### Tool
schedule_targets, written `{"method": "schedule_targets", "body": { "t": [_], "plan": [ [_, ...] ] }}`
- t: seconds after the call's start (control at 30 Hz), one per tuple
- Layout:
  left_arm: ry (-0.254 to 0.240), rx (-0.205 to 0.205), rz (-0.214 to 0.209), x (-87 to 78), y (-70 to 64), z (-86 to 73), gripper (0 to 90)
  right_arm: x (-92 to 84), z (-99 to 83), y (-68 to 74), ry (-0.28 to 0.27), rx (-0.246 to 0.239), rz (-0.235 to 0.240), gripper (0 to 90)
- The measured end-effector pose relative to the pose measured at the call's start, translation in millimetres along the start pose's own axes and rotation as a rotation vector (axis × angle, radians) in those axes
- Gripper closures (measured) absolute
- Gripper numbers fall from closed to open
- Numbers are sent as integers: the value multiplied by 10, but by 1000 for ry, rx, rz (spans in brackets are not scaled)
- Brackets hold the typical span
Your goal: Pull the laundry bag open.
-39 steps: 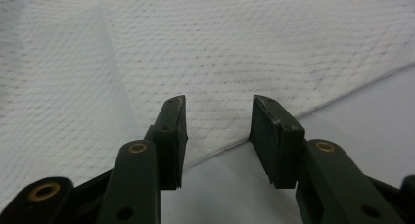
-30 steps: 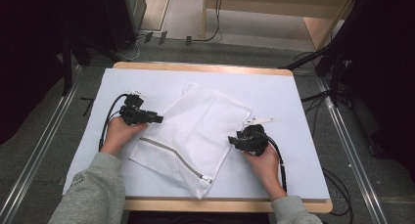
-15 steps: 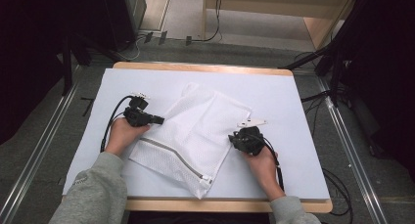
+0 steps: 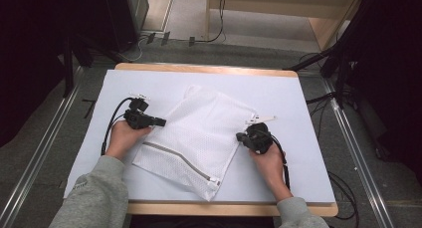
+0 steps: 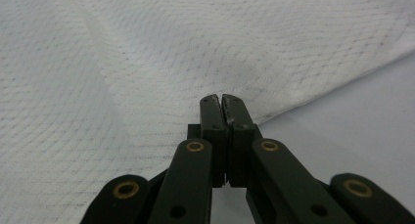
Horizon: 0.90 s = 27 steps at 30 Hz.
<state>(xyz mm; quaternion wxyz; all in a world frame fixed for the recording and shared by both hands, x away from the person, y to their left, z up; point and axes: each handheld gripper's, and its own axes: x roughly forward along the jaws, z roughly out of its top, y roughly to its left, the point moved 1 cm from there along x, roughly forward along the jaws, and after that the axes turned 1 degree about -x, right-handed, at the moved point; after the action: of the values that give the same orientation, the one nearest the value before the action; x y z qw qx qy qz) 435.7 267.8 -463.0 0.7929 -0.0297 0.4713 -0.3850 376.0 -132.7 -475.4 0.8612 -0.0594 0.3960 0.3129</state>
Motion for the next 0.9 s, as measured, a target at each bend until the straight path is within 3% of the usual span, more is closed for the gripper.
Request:
{"method": "schedule_targets", "body": {
  "t": [0.2, 0.43, 0.9],
  "plan": [
    [-16, 1, 3, -24, -29, -23, 900, 13, 50, -91, -4, 12, -4, 900],
    [-44, -30, -5, -80, -66, -89, 898, 76, 144, -204, -12, 27, 2, 900],
    [-64, -57, 8, -206, -171, -287, 894, 295, 378, -316, -10, 33, 10, 900]
  ]
}}
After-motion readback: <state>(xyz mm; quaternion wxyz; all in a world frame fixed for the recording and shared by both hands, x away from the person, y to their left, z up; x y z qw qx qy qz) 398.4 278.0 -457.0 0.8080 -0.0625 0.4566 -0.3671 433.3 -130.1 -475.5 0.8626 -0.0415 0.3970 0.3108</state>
